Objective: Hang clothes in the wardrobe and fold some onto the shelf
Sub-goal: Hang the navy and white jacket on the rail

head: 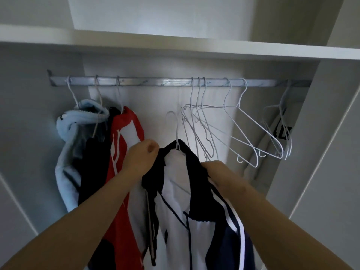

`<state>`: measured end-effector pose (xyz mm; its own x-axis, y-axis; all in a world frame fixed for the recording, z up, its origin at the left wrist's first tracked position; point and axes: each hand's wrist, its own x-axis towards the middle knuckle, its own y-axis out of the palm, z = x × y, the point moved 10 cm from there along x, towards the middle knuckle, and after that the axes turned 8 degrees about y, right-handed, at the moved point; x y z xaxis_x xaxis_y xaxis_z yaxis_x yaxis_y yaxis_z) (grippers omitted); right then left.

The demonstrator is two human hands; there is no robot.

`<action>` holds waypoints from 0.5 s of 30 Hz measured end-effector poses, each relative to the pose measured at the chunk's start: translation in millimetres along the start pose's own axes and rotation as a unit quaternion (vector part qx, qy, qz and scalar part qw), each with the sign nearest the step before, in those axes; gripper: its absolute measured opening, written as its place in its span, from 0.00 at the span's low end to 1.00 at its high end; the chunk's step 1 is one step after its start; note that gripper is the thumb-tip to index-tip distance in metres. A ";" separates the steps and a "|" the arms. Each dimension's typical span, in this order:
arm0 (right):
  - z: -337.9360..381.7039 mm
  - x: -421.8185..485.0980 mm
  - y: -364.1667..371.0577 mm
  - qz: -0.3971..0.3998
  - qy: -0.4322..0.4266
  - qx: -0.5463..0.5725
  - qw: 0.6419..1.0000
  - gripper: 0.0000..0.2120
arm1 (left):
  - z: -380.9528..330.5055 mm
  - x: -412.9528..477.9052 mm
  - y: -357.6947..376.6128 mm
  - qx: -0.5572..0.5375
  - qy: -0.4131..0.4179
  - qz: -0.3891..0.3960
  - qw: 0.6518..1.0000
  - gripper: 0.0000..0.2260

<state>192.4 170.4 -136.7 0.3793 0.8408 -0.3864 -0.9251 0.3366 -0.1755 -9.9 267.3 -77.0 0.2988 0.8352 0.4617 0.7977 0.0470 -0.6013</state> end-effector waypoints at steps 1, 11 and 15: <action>7.0 0.7 10.0 0.014 -0.004 0.005 1.000 0.12 | 1.7 1.7 -13.0 0.016 0.005 -0.017 1.000 0.07; 102.4 -0.9 83.9 0.034 -0.072 0.048 0.996 0.14 | 13.2 13.9 -96.2 0.181 0.056 -0.113 0.975 0.12; 144.5 4.2 106.9 0.026 -0.111 0.037 0.993 0.15 | 41.9 30.4 -85.7 0.123 0.022 -0.031 0.992 0.14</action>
<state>92.6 271.3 -26.3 0.3253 0.9280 -0.1818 -0.9452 0.3136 -0.0905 -91.1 311.6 -38.8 0.2810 0.8017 0.5276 0.6644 0.2341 -0.7097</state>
